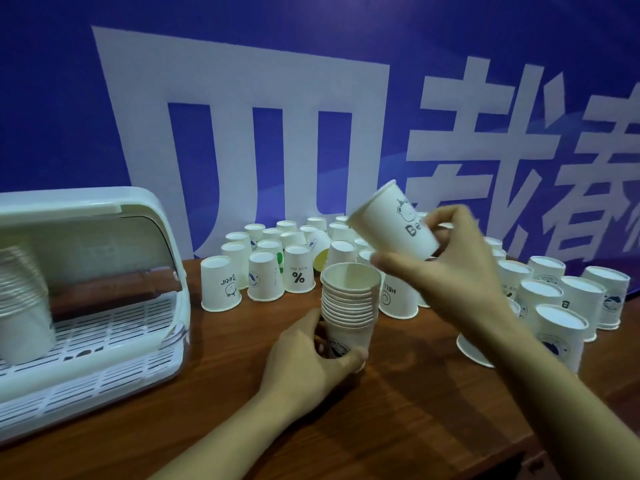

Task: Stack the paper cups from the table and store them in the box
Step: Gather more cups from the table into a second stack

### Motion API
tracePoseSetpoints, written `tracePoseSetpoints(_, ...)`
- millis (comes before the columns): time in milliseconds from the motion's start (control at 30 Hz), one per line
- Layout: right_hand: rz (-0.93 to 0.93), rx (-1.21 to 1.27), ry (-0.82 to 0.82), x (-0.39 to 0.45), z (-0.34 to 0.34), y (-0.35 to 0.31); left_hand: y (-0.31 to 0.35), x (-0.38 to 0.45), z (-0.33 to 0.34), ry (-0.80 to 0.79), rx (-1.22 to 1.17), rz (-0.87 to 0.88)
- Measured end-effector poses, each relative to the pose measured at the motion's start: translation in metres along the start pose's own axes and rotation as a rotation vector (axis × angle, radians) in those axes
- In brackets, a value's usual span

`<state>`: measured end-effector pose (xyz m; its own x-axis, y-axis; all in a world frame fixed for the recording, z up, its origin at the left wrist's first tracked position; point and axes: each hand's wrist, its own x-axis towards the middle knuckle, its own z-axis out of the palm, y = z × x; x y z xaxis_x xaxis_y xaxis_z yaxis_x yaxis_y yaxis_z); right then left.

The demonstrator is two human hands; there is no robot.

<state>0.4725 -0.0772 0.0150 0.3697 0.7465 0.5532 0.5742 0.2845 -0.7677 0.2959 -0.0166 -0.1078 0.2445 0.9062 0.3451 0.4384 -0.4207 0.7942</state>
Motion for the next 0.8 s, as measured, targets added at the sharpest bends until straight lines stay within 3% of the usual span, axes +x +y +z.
tracePoseSetpoints(200, 0.010, -0.107, -0.147, -0.004, 0.057, 0.025, -0.002, 0.000, 0.002, 0.013, -0.018, 0.021)
tracePoseSetpoints(333, 0.068, -0.035, -0.237, -0.006, 0.064, 0.037, -0.002, 0.002, 0.001, 0.012, -0.008, 0.012)
tracePoseSetpoints(533, 0.067, 0.140, -0.216, -0.009, 0.053, 0.028, -0.006, 0.003, 0.005, 0.040, -0.011, 0.008)
tracePoseSetpoints(800, 0.032, -0.030, -0.111, -0.008, 0.053, 0.028, -0.004, 0.002, 0.003, 0.030, 0.004, 0.014)
